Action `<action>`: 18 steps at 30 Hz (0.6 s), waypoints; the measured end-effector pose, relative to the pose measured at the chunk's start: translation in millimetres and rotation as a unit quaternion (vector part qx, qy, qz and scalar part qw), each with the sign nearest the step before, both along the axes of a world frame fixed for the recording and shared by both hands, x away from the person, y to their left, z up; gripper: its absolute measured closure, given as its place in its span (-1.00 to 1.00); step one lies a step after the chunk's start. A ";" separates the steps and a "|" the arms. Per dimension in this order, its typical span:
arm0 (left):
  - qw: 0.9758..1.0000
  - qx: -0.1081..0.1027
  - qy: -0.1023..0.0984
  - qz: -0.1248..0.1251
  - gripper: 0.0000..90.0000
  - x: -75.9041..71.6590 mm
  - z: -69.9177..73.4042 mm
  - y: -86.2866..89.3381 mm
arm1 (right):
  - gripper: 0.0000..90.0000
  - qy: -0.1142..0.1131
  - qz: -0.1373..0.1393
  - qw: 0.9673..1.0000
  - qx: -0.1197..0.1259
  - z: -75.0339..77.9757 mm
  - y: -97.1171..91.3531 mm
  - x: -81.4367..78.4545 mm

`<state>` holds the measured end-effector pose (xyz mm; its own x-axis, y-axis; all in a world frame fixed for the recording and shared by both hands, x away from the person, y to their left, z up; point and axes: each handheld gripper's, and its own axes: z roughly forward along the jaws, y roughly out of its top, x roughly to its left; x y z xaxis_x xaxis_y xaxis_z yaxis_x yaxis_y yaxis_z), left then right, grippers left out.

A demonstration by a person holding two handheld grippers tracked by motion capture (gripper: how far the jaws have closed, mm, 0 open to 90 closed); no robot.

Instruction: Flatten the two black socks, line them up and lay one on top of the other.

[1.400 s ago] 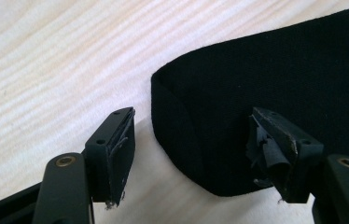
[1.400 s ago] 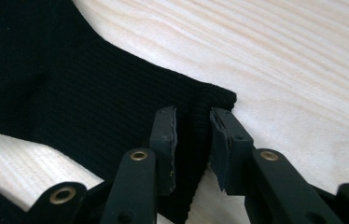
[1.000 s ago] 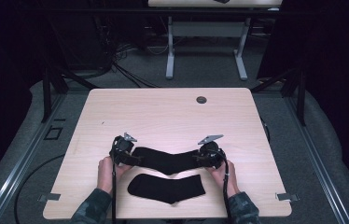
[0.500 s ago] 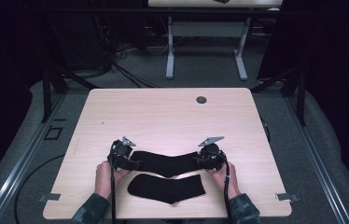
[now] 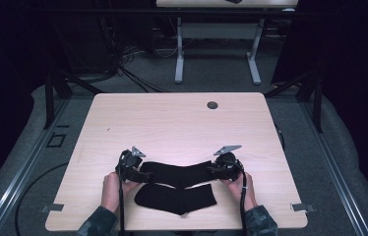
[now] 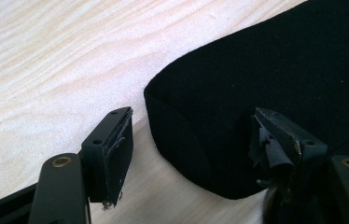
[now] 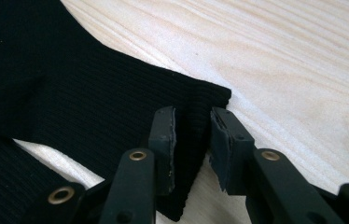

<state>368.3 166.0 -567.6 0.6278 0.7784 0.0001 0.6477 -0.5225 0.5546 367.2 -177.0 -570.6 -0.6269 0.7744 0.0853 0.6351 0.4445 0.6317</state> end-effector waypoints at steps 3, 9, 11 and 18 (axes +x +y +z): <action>1.000 -0.003 0.000 -0.003 -0.32 -1.1 -0.5 0.7 | 0.56 -0.002 -0.003 1.000 0.004 -0.5 0.0 -0.6; 0.999 -0.030 -0.020 0.006 -0.59 -2.0 3.0 5.1 | 0.08 0.008 -0.004 1.000 0.026 -0.6 -3.8 1.5; 0.999 -0.032 -0.031 0.011 -0.67 -2.2 7.8 8.4 | -0.09 0.003 -0.007 0.999 0.035 1.1 -7.3 0.7; 0.998 -0.027 -0.053 0.024 -0.81 -10.3 24.2 19.2 | -0.64 -0.030 -0.011 0.999 0.040 16.3 -16.3 -10.7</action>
<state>358.0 185.2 -543.4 0.5890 0.8078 0.0220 0.6074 -0.4605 0.6473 356.5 -193.3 -554.3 -0.6161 0.7800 0.1097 0.6039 0.3783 0.7016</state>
